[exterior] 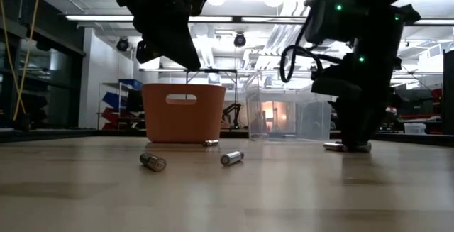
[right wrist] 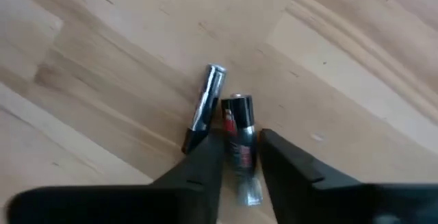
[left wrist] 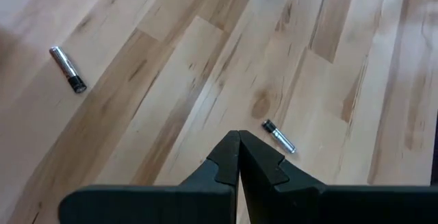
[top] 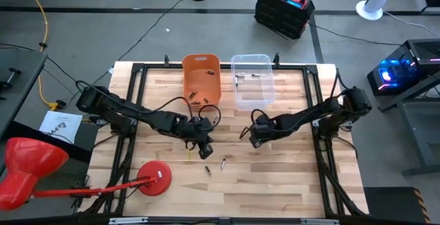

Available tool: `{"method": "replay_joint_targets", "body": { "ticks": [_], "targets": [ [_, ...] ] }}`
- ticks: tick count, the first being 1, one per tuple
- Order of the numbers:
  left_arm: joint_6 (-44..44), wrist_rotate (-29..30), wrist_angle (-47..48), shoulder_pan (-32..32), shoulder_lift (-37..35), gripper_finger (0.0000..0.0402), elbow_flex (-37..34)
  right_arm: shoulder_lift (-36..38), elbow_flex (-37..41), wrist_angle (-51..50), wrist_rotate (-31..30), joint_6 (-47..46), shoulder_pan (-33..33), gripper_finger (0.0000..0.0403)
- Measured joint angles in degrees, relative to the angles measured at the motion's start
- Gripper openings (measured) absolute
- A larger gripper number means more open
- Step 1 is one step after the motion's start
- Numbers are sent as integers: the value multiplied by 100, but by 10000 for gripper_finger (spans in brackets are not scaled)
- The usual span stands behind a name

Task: Sort batteries
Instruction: Put the silver battery into the transparent bin

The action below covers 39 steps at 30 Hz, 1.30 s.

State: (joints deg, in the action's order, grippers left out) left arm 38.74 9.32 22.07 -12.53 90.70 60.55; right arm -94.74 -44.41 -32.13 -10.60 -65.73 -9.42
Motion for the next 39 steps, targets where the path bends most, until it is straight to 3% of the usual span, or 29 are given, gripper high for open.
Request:
{"method": "replay_joint_targets", "body": {
  "ticks": [5,8,12,17,20,23,31,35,39],
  "targets": [
    [-79,0,47,0,0,1,2,210,-390,-881,-75,252,-126,20],
    [-92,0,111,0,0,1,2,667,-1011,-1616,-270,515,-126,30],
    [-99,0,116,0,-2,1,4,1117,-1917,-2447,-1396,847,-59,42],
    [-94,0,103,2,-2,1,4,1321,-2745,-2567,-2701,1628,450,27],
    [-41,-49,32,2,-5,1,4,1280,-2818,-2300,-2945,2082,963,35],
    [18,-239,12,2,-94,1,4,1299,-2722,-1856,-2816,2503,1503,64],
    [-151,-174,-114,-2,-1160,1,4,1255,-2402,-1654,-1517,2855,2470,172],
    [-531,407,-33,-72,-1846,1,7,1464,-2397,-1651,-499,3232,2260,204],
    [-741,1101,237,-195,-2331,1,13,1714,-2397,-1708,-70,2549,1429,207]
  ]
}}
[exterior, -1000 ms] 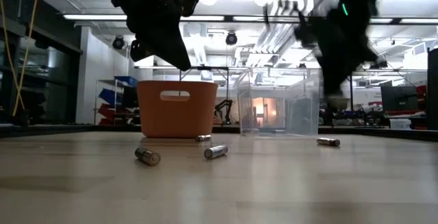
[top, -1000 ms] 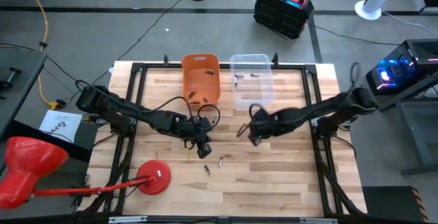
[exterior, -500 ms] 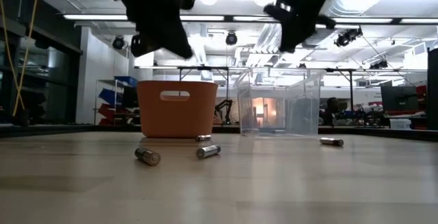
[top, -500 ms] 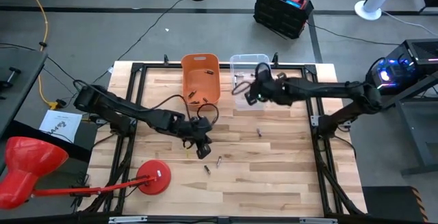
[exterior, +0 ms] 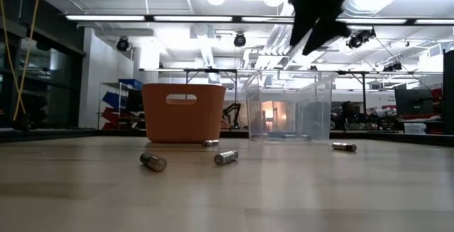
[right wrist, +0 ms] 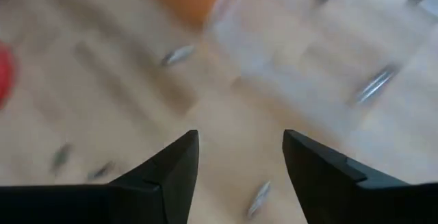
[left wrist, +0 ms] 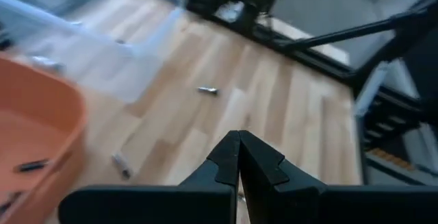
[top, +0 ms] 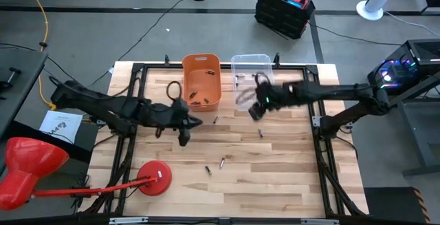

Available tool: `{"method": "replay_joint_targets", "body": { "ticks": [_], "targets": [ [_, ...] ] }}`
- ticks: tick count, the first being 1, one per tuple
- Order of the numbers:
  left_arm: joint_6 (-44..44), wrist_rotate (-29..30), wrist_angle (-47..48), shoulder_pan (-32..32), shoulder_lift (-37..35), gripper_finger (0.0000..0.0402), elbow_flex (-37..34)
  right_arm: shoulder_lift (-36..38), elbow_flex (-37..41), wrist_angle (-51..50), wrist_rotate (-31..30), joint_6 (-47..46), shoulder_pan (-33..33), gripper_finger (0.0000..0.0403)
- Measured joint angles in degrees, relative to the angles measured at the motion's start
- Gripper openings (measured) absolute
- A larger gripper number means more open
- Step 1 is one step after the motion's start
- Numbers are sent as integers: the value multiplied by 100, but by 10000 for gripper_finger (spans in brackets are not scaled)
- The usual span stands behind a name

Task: Sort batteries
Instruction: Put the silver battery into the transparent bin

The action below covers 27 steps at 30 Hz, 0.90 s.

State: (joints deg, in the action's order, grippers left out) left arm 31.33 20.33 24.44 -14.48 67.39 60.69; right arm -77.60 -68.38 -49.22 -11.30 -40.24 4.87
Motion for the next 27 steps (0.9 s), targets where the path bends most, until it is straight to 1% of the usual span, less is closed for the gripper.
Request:
{"method": "replay_joint_targets", "body": {
  "ticks": [2,4,7,9,11,15,19,24,27],
  "targets": [
    [8,242,291,-52,-104,1,0,29,-2,-195,57,-701,-531,204],
    [14,352,494,-70,-142,1,0,-54,-2,-464,12,-1266,-1064,202],
    [143,382,710,-70,-120,1,-2,-385,-2,-983,-469,-1964,-1742,200],
    [200,389,738,-69,-65,1,-2,-689,-2,-1269,-773,-2382,-1971,200],
    [245,388,715,-67,1,1,-4,-1029,-2,-1355,-813,-2450,-1990,200],
    [260,377,695,-67,122,1,-4,-1732,-2,-1224,-661,-2282,-1822,200],
    [467,213,698,-67,196,1,-4,-2380,0,-1339,-631,-2237,-1599,200],
    [611,-57,731,-73,228,1,-4,-2779,0,-1315,-518,-1940,-1274,200],
    [706,-67,733,-125,232,1,-4,-2785,0,-1061,-203,-1673,-1081,200]
  ]
}}
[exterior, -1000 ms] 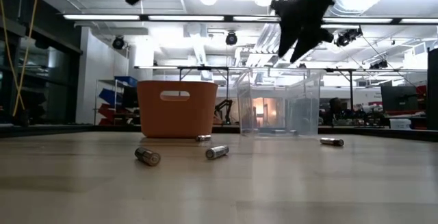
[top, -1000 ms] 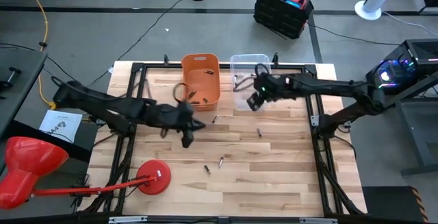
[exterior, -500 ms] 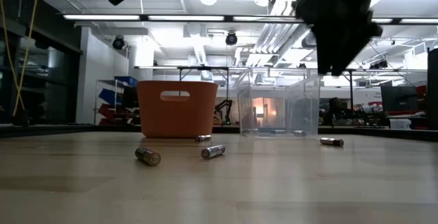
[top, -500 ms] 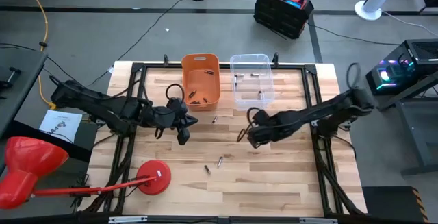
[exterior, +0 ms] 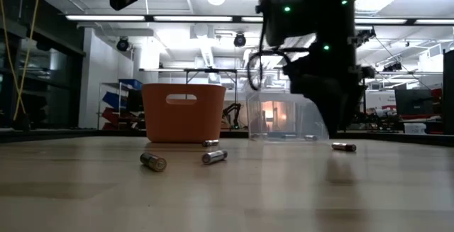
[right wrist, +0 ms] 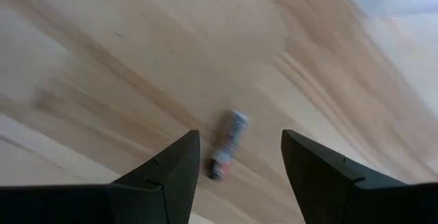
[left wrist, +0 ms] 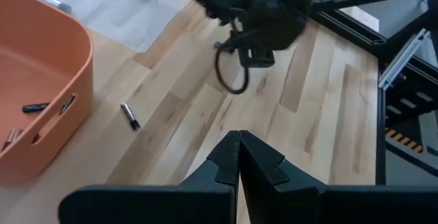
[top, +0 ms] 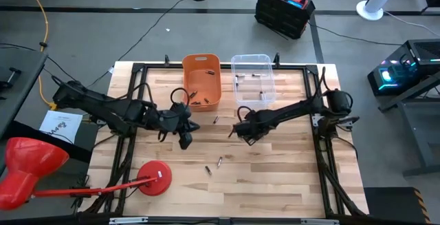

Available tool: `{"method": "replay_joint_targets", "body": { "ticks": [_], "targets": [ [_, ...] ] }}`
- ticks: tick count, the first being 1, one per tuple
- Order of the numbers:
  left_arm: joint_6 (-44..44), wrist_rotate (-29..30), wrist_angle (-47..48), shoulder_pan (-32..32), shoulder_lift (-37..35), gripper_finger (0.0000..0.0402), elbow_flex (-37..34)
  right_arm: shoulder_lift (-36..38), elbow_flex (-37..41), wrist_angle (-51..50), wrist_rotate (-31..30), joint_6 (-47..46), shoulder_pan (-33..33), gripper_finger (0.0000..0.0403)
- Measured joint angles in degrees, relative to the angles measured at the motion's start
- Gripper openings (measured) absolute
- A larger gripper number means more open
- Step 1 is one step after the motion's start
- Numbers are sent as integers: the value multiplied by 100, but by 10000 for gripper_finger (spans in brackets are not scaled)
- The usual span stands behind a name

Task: Sort batteries
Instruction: Put the silver battery into the transparent bin

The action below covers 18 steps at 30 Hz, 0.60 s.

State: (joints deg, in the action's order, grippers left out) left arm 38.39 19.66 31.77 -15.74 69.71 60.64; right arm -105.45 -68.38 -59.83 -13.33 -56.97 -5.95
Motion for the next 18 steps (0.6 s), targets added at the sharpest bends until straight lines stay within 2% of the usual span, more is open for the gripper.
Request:
{"method": "replay_joint_targets", "body": {
  "ticks": [3,8,15,18],
  "targets": [
    [15,-6,0,-70,0,1,0,2,-1,330,166,190,91,200],
    [92,-6,0,-195,0,1,-1,11,24,294,293,201,148,200],
    [105,9,4,-277,0,0,-2,279,804,1057,865,100,144,200],
    [101,24,6,-277,0,0,-3,516,967,1420,776,-29,92,200]
  ]
}}
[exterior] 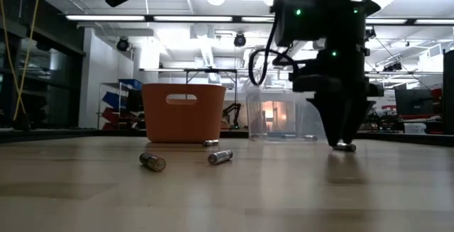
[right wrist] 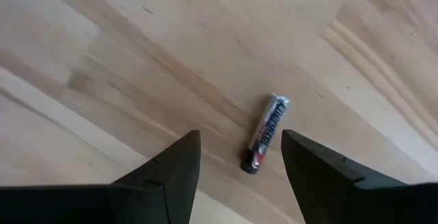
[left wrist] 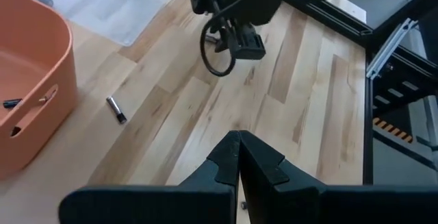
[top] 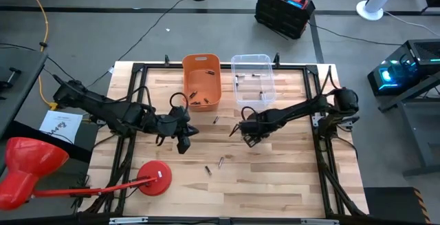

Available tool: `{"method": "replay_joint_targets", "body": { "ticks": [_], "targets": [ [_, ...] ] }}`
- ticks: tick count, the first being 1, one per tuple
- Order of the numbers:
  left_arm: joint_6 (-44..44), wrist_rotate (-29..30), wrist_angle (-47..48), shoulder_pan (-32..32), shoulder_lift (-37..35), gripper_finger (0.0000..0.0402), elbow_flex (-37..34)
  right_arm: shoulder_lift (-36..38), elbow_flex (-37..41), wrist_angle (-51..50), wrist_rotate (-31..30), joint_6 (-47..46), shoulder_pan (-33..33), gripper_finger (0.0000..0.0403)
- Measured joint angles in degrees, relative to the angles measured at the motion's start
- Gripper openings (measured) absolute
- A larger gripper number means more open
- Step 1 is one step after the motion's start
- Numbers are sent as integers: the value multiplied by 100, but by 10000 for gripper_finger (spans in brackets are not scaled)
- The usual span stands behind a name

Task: Sort batteries
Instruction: Put the silver battery into the transparent bin

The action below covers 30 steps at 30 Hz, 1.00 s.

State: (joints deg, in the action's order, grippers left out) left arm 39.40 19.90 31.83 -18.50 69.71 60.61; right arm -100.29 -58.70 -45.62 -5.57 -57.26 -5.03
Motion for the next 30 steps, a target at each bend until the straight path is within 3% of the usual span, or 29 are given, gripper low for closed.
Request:
{"method": "replay_joint_targets", "body": {
  "ticks": [7,11,16,19,26,30],
  "targets": [
    [0,37,-14,49,0,0,-1,32,464,517,26,-325,16,181],
    [1,48,-39,48,0,0,-1,88,813,1005,141,-423,14,126],
    [-2,50,-35,48,0,0,-1,292,455,533,158,-23,-86,20],
    [-4,88,-7,49,0,0,-1,800,-96,295,-17,215,-124,23],
    [-22,319,3,52,0,0,-1,1739,-1359,84,-1978,965,190,27],
    [-3,325,-2,52,0,0,-1,1740,-1688,-226,-3036,1429,708,21]
  ]
}}
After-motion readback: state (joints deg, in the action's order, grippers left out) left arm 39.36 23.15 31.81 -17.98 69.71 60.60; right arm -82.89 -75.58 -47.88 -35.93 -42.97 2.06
